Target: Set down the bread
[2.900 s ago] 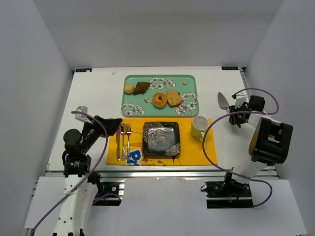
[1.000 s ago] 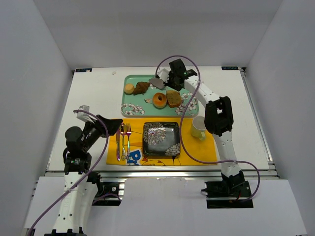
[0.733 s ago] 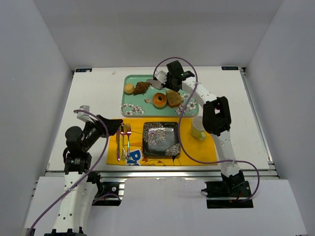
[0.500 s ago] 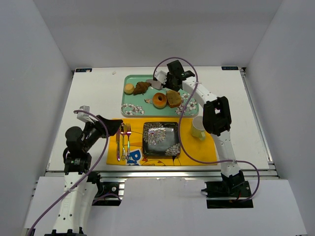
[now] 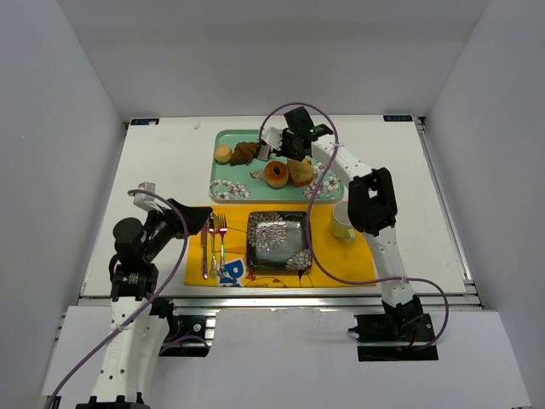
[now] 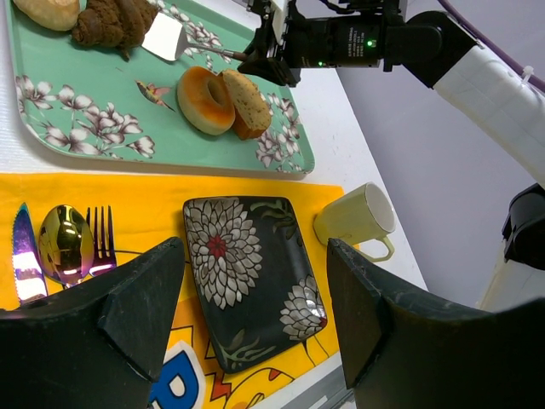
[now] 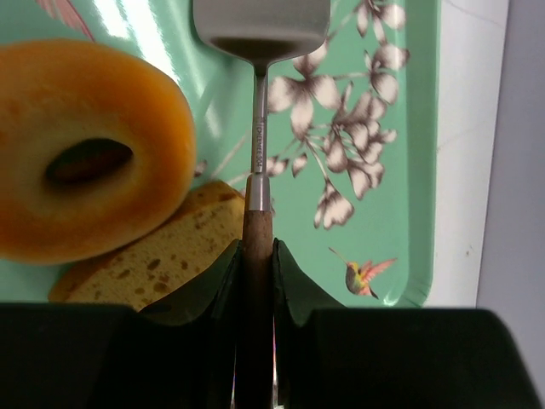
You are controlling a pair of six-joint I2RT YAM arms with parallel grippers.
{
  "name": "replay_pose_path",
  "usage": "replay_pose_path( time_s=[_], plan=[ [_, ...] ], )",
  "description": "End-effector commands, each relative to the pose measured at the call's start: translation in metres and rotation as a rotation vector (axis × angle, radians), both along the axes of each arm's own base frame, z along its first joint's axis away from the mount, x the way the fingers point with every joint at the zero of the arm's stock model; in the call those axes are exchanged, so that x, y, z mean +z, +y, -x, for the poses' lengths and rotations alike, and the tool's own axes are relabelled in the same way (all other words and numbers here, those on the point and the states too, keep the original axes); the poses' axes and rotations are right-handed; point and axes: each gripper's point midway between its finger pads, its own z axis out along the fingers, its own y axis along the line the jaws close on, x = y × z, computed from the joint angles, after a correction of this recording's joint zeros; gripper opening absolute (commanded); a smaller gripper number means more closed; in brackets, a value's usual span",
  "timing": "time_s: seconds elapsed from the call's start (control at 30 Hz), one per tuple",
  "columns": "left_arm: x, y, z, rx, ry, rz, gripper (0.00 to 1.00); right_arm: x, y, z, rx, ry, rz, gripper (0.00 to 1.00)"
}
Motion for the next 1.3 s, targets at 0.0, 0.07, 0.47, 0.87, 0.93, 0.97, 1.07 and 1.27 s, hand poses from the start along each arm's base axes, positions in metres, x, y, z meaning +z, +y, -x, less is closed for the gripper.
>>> replay_pose_path(
  time_s=[0.0,0.07,0.47,0.87,0.93,0.97,1.07,1.27],
  plan=[
    [0.016,0.0,0.001,-0.002,-0.039,-0.014,0.77,0.005,0.017,0.001,0.052,0.004,-0.038,0.0],
    [0.017,0.0,0.0,-0.002,-0.04,-0.014,0.77,0.004,0.019,0.003,0.057,0.013,-0.046,0.0],
    [0.025,-0.001,-0.004,-0.007,-0.044,-0.017,0.77,-0.01,0.031,0.014,0.028,0.122,-0.142,0.0],
    [0.031,-0.001,-0.003,-0.004,-0.05,-0.01,0.77,-0.001,0.02,0.014,-0.024,0.21,-0.259,0.0],
    [0.032,-0.001,-0.002,-0.004,-0.053,-0.008,0.77,0.005,0.015,0.011,-0.04,0.211,-0.28,0.0],
    [0.032,-0.001,-0.003,-0.004,-0.055,-0.005,0.77,0.01,0.015,0.01,-0.037,0.211,-0.295,0.0],
    [0.035,-0.001,-0.002,-0.004,-0.062,-0.001,0.77,0.02,0.011,0.007,-0.048,0.214,-0.331,0.0],
    [0.039,-0.001,-0.002,-0.003,-0.067,0.0,0.77,0.04,0.012,0.006,-0.045,0.215,-0.391,0.0]
  ],
)
